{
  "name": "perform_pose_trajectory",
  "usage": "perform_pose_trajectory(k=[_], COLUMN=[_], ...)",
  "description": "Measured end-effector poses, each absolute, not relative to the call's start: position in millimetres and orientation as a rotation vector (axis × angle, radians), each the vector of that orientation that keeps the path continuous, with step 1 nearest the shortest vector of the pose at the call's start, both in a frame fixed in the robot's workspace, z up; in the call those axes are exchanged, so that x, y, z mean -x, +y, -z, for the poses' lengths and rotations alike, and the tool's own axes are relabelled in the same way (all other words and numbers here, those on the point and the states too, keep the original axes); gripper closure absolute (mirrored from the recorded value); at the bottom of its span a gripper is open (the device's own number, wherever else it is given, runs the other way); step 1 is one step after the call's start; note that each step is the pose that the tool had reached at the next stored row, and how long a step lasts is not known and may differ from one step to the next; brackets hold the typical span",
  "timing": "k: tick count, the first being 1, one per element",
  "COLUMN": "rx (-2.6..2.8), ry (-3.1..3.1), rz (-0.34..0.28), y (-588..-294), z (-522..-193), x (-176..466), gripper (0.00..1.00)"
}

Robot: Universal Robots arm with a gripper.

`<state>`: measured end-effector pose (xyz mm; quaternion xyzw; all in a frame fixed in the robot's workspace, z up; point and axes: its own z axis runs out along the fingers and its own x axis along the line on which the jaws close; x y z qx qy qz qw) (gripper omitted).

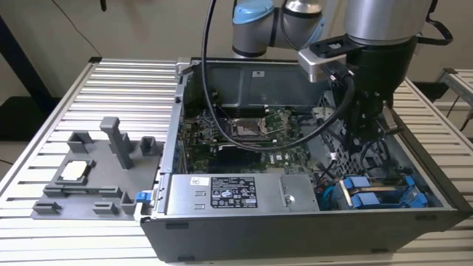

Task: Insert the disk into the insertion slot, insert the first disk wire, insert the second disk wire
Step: 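Insert the second disk wire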

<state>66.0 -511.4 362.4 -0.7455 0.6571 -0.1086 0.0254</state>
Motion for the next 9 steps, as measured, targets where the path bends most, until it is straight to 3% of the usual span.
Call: perform_pose_trajectory(k=[9], rx=[2.325], ry=[2.046], rz=[0.297], y=[-535], z=[-362], x=[-77], gripper=[0.84])
